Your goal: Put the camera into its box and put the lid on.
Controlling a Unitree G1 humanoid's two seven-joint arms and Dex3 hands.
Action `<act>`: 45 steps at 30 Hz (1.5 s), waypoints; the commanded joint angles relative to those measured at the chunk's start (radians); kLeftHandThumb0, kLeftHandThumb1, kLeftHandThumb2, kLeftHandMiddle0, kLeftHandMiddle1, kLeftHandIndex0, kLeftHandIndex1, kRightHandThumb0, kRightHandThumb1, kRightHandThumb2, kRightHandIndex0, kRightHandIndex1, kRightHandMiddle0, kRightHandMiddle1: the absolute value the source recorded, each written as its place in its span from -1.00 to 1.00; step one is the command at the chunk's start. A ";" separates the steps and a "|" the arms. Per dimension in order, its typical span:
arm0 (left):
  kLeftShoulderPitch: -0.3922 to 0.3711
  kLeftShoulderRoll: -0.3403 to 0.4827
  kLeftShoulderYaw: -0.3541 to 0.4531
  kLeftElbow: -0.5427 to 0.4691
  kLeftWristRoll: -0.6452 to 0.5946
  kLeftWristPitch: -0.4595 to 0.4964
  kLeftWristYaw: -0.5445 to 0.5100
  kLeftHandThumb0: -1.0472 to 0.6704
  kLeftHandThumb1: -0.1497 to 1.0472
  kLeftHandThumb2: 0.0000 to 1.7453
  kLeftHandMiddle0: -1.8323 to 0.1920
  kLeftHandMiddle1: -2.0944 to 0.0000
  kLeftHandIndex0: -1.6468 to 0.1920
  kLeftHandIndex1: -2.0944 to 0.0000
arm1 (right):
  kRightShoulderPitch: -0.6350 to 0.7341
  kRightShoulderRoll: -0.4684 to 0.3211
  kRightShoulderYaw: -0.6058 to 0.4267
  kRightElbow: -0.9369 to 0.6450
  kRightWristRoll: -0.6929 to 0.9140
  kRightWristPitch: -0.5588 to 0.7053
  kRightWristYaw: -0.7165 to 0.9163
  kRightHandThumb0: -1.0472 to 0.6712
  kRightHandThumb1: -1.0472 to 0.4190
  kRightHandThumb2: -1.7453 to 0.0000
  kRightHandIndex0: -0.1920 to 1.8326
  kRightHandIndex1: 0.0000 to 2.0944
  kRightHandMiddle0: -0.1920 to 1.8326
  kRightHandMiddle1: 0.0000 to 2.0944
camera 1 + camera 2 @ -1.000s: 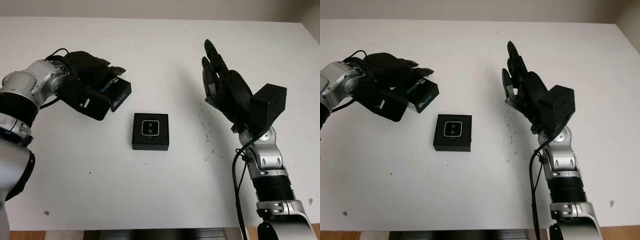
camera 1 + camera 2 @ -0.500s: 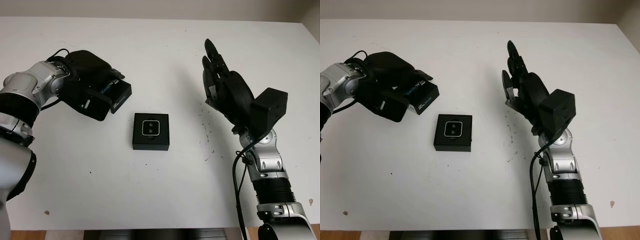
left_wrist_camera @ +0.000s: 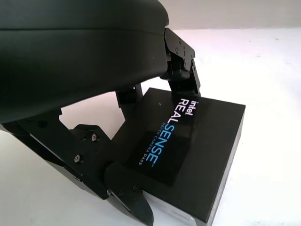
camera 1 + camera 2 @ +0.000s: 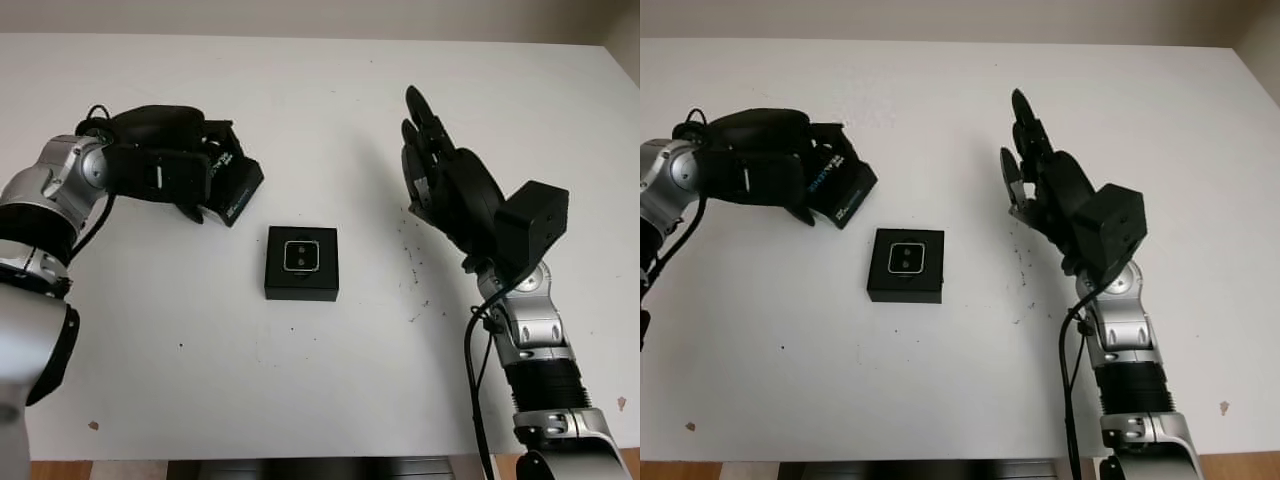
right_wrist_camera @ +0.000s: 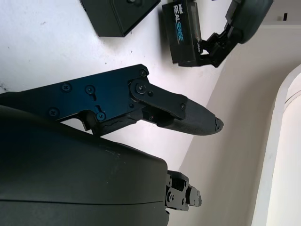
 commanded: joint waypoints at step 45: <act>0.170 0.096 0.093 -1.141 -0.123 1.284 -0.621 -0.09 0.82 -0.94 0.49 -0.61 0.46 -0.46 | 0.028 0.061 0.034 -0.021 -0.067 -0.024 -0.086 -0.54 -1.00 0.24 -0.88 -0.93 -0.87 -0.93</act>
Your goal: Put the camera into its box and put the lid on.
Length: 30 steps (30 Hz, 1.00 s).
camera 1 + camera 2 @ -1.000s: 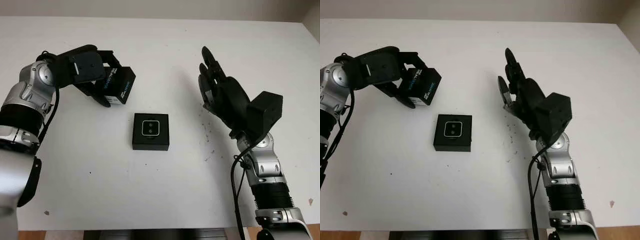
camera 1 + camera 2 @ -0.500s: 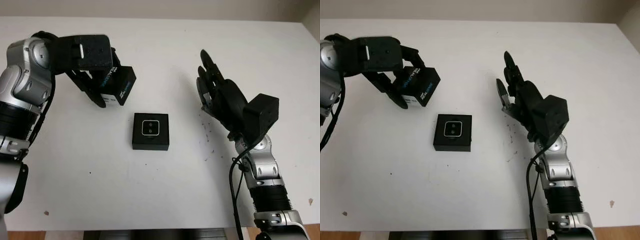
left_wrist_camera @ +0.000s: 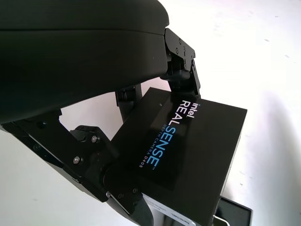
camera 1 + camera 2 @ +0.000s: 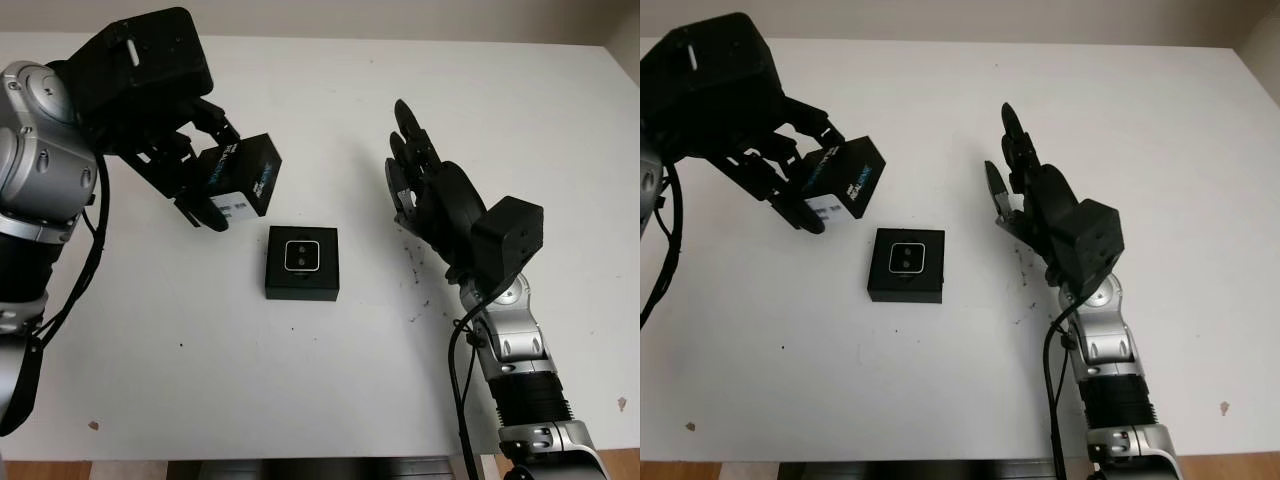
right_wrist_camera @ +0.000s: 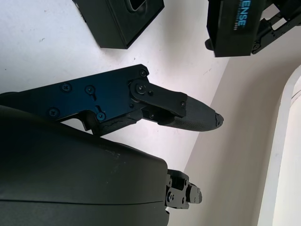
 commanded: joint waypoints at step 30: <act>0.169 -0.054 -0.098 -0.193 -0.061 0.055 0.184 0.01 0.83 -0.93 0.45 -0.51 0.47 -0.46 | 0.004 0.045 0.023 -0.007 -0.038 -0.064 -0.071 -0.53 -1.00 0.26 -0.87 -0.94 -0.85 -0.93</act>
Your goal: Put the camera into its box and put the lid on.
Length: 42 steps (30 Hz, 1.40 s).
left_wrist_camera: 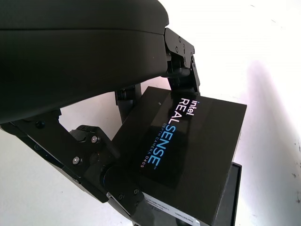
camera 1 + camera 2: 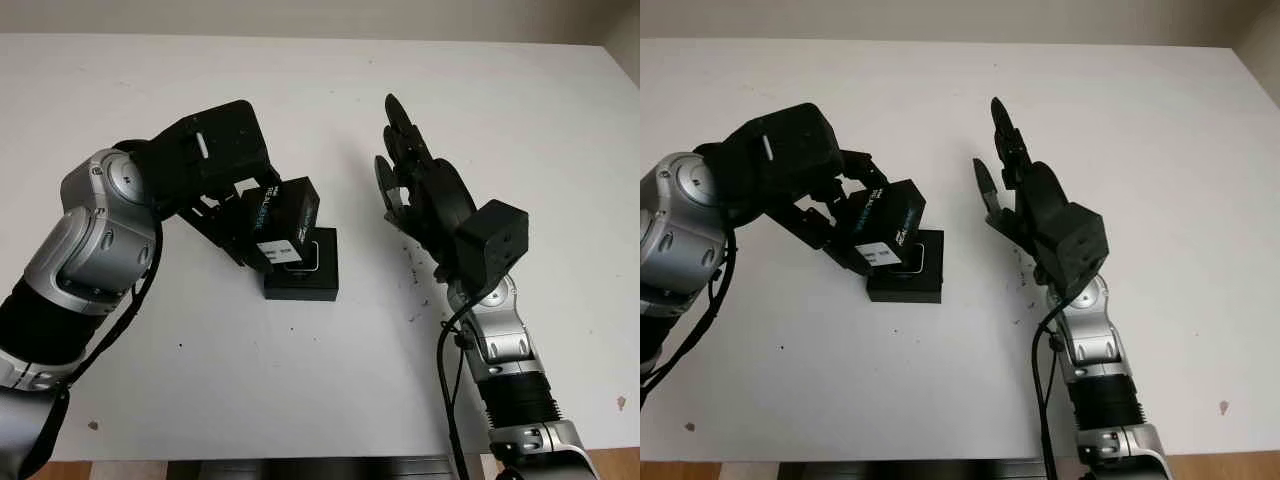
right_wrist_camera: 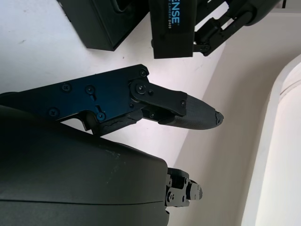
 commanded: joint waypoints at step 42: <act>-0.009 0.014 -0.111 -0.114 -0.076 0.145 0.029 -0.07 0.84 -0.94 0.57 -0.43 0.78 -0.31 | 0.010 0.020 0.007 -0.007 -0.005 -0.016 -0.021 -0.49 -1.00 0.25 -0.87 -0.95 -0.86 -0.94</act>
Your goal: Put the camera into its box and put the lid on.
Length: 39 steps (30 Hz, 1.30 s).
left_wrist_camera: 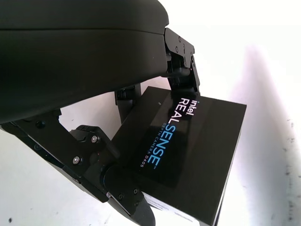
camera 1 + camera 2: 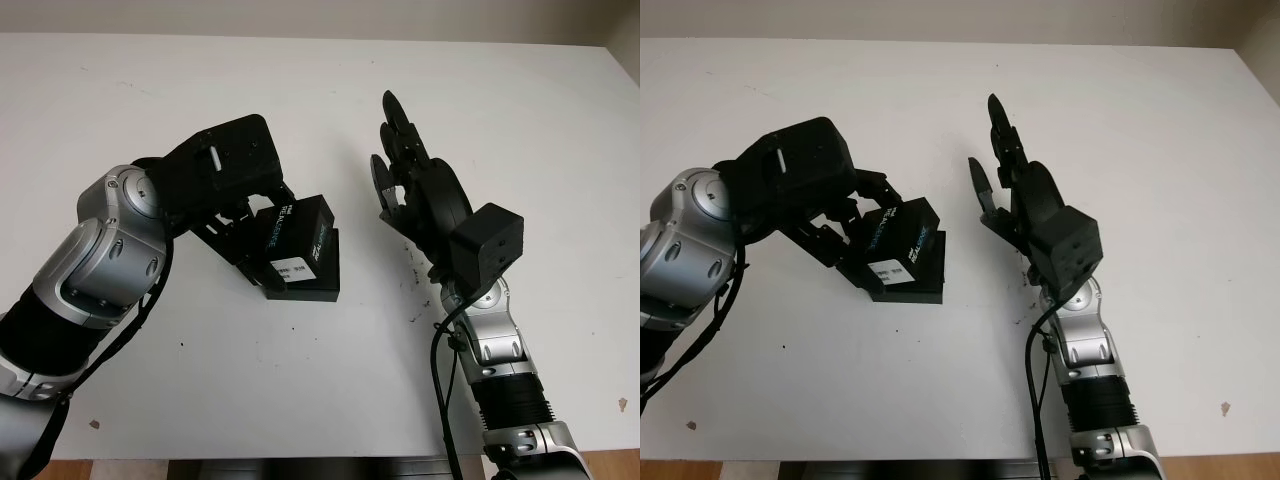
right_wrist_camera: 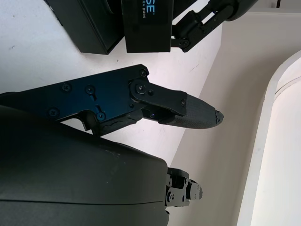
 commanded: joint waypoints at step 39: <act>-0.133 0.153 -0.114 -0.174 -0.230 0.172 -0.098 -0.22 0.88 -0.94 0.90 0.91 0.99 0.92 | -0.015 0.013 0.006 0.034 -0.026 -0.001 -0.045 -0.50 -1.00 0.28 -0.85 -0.94 -0.83 -0.94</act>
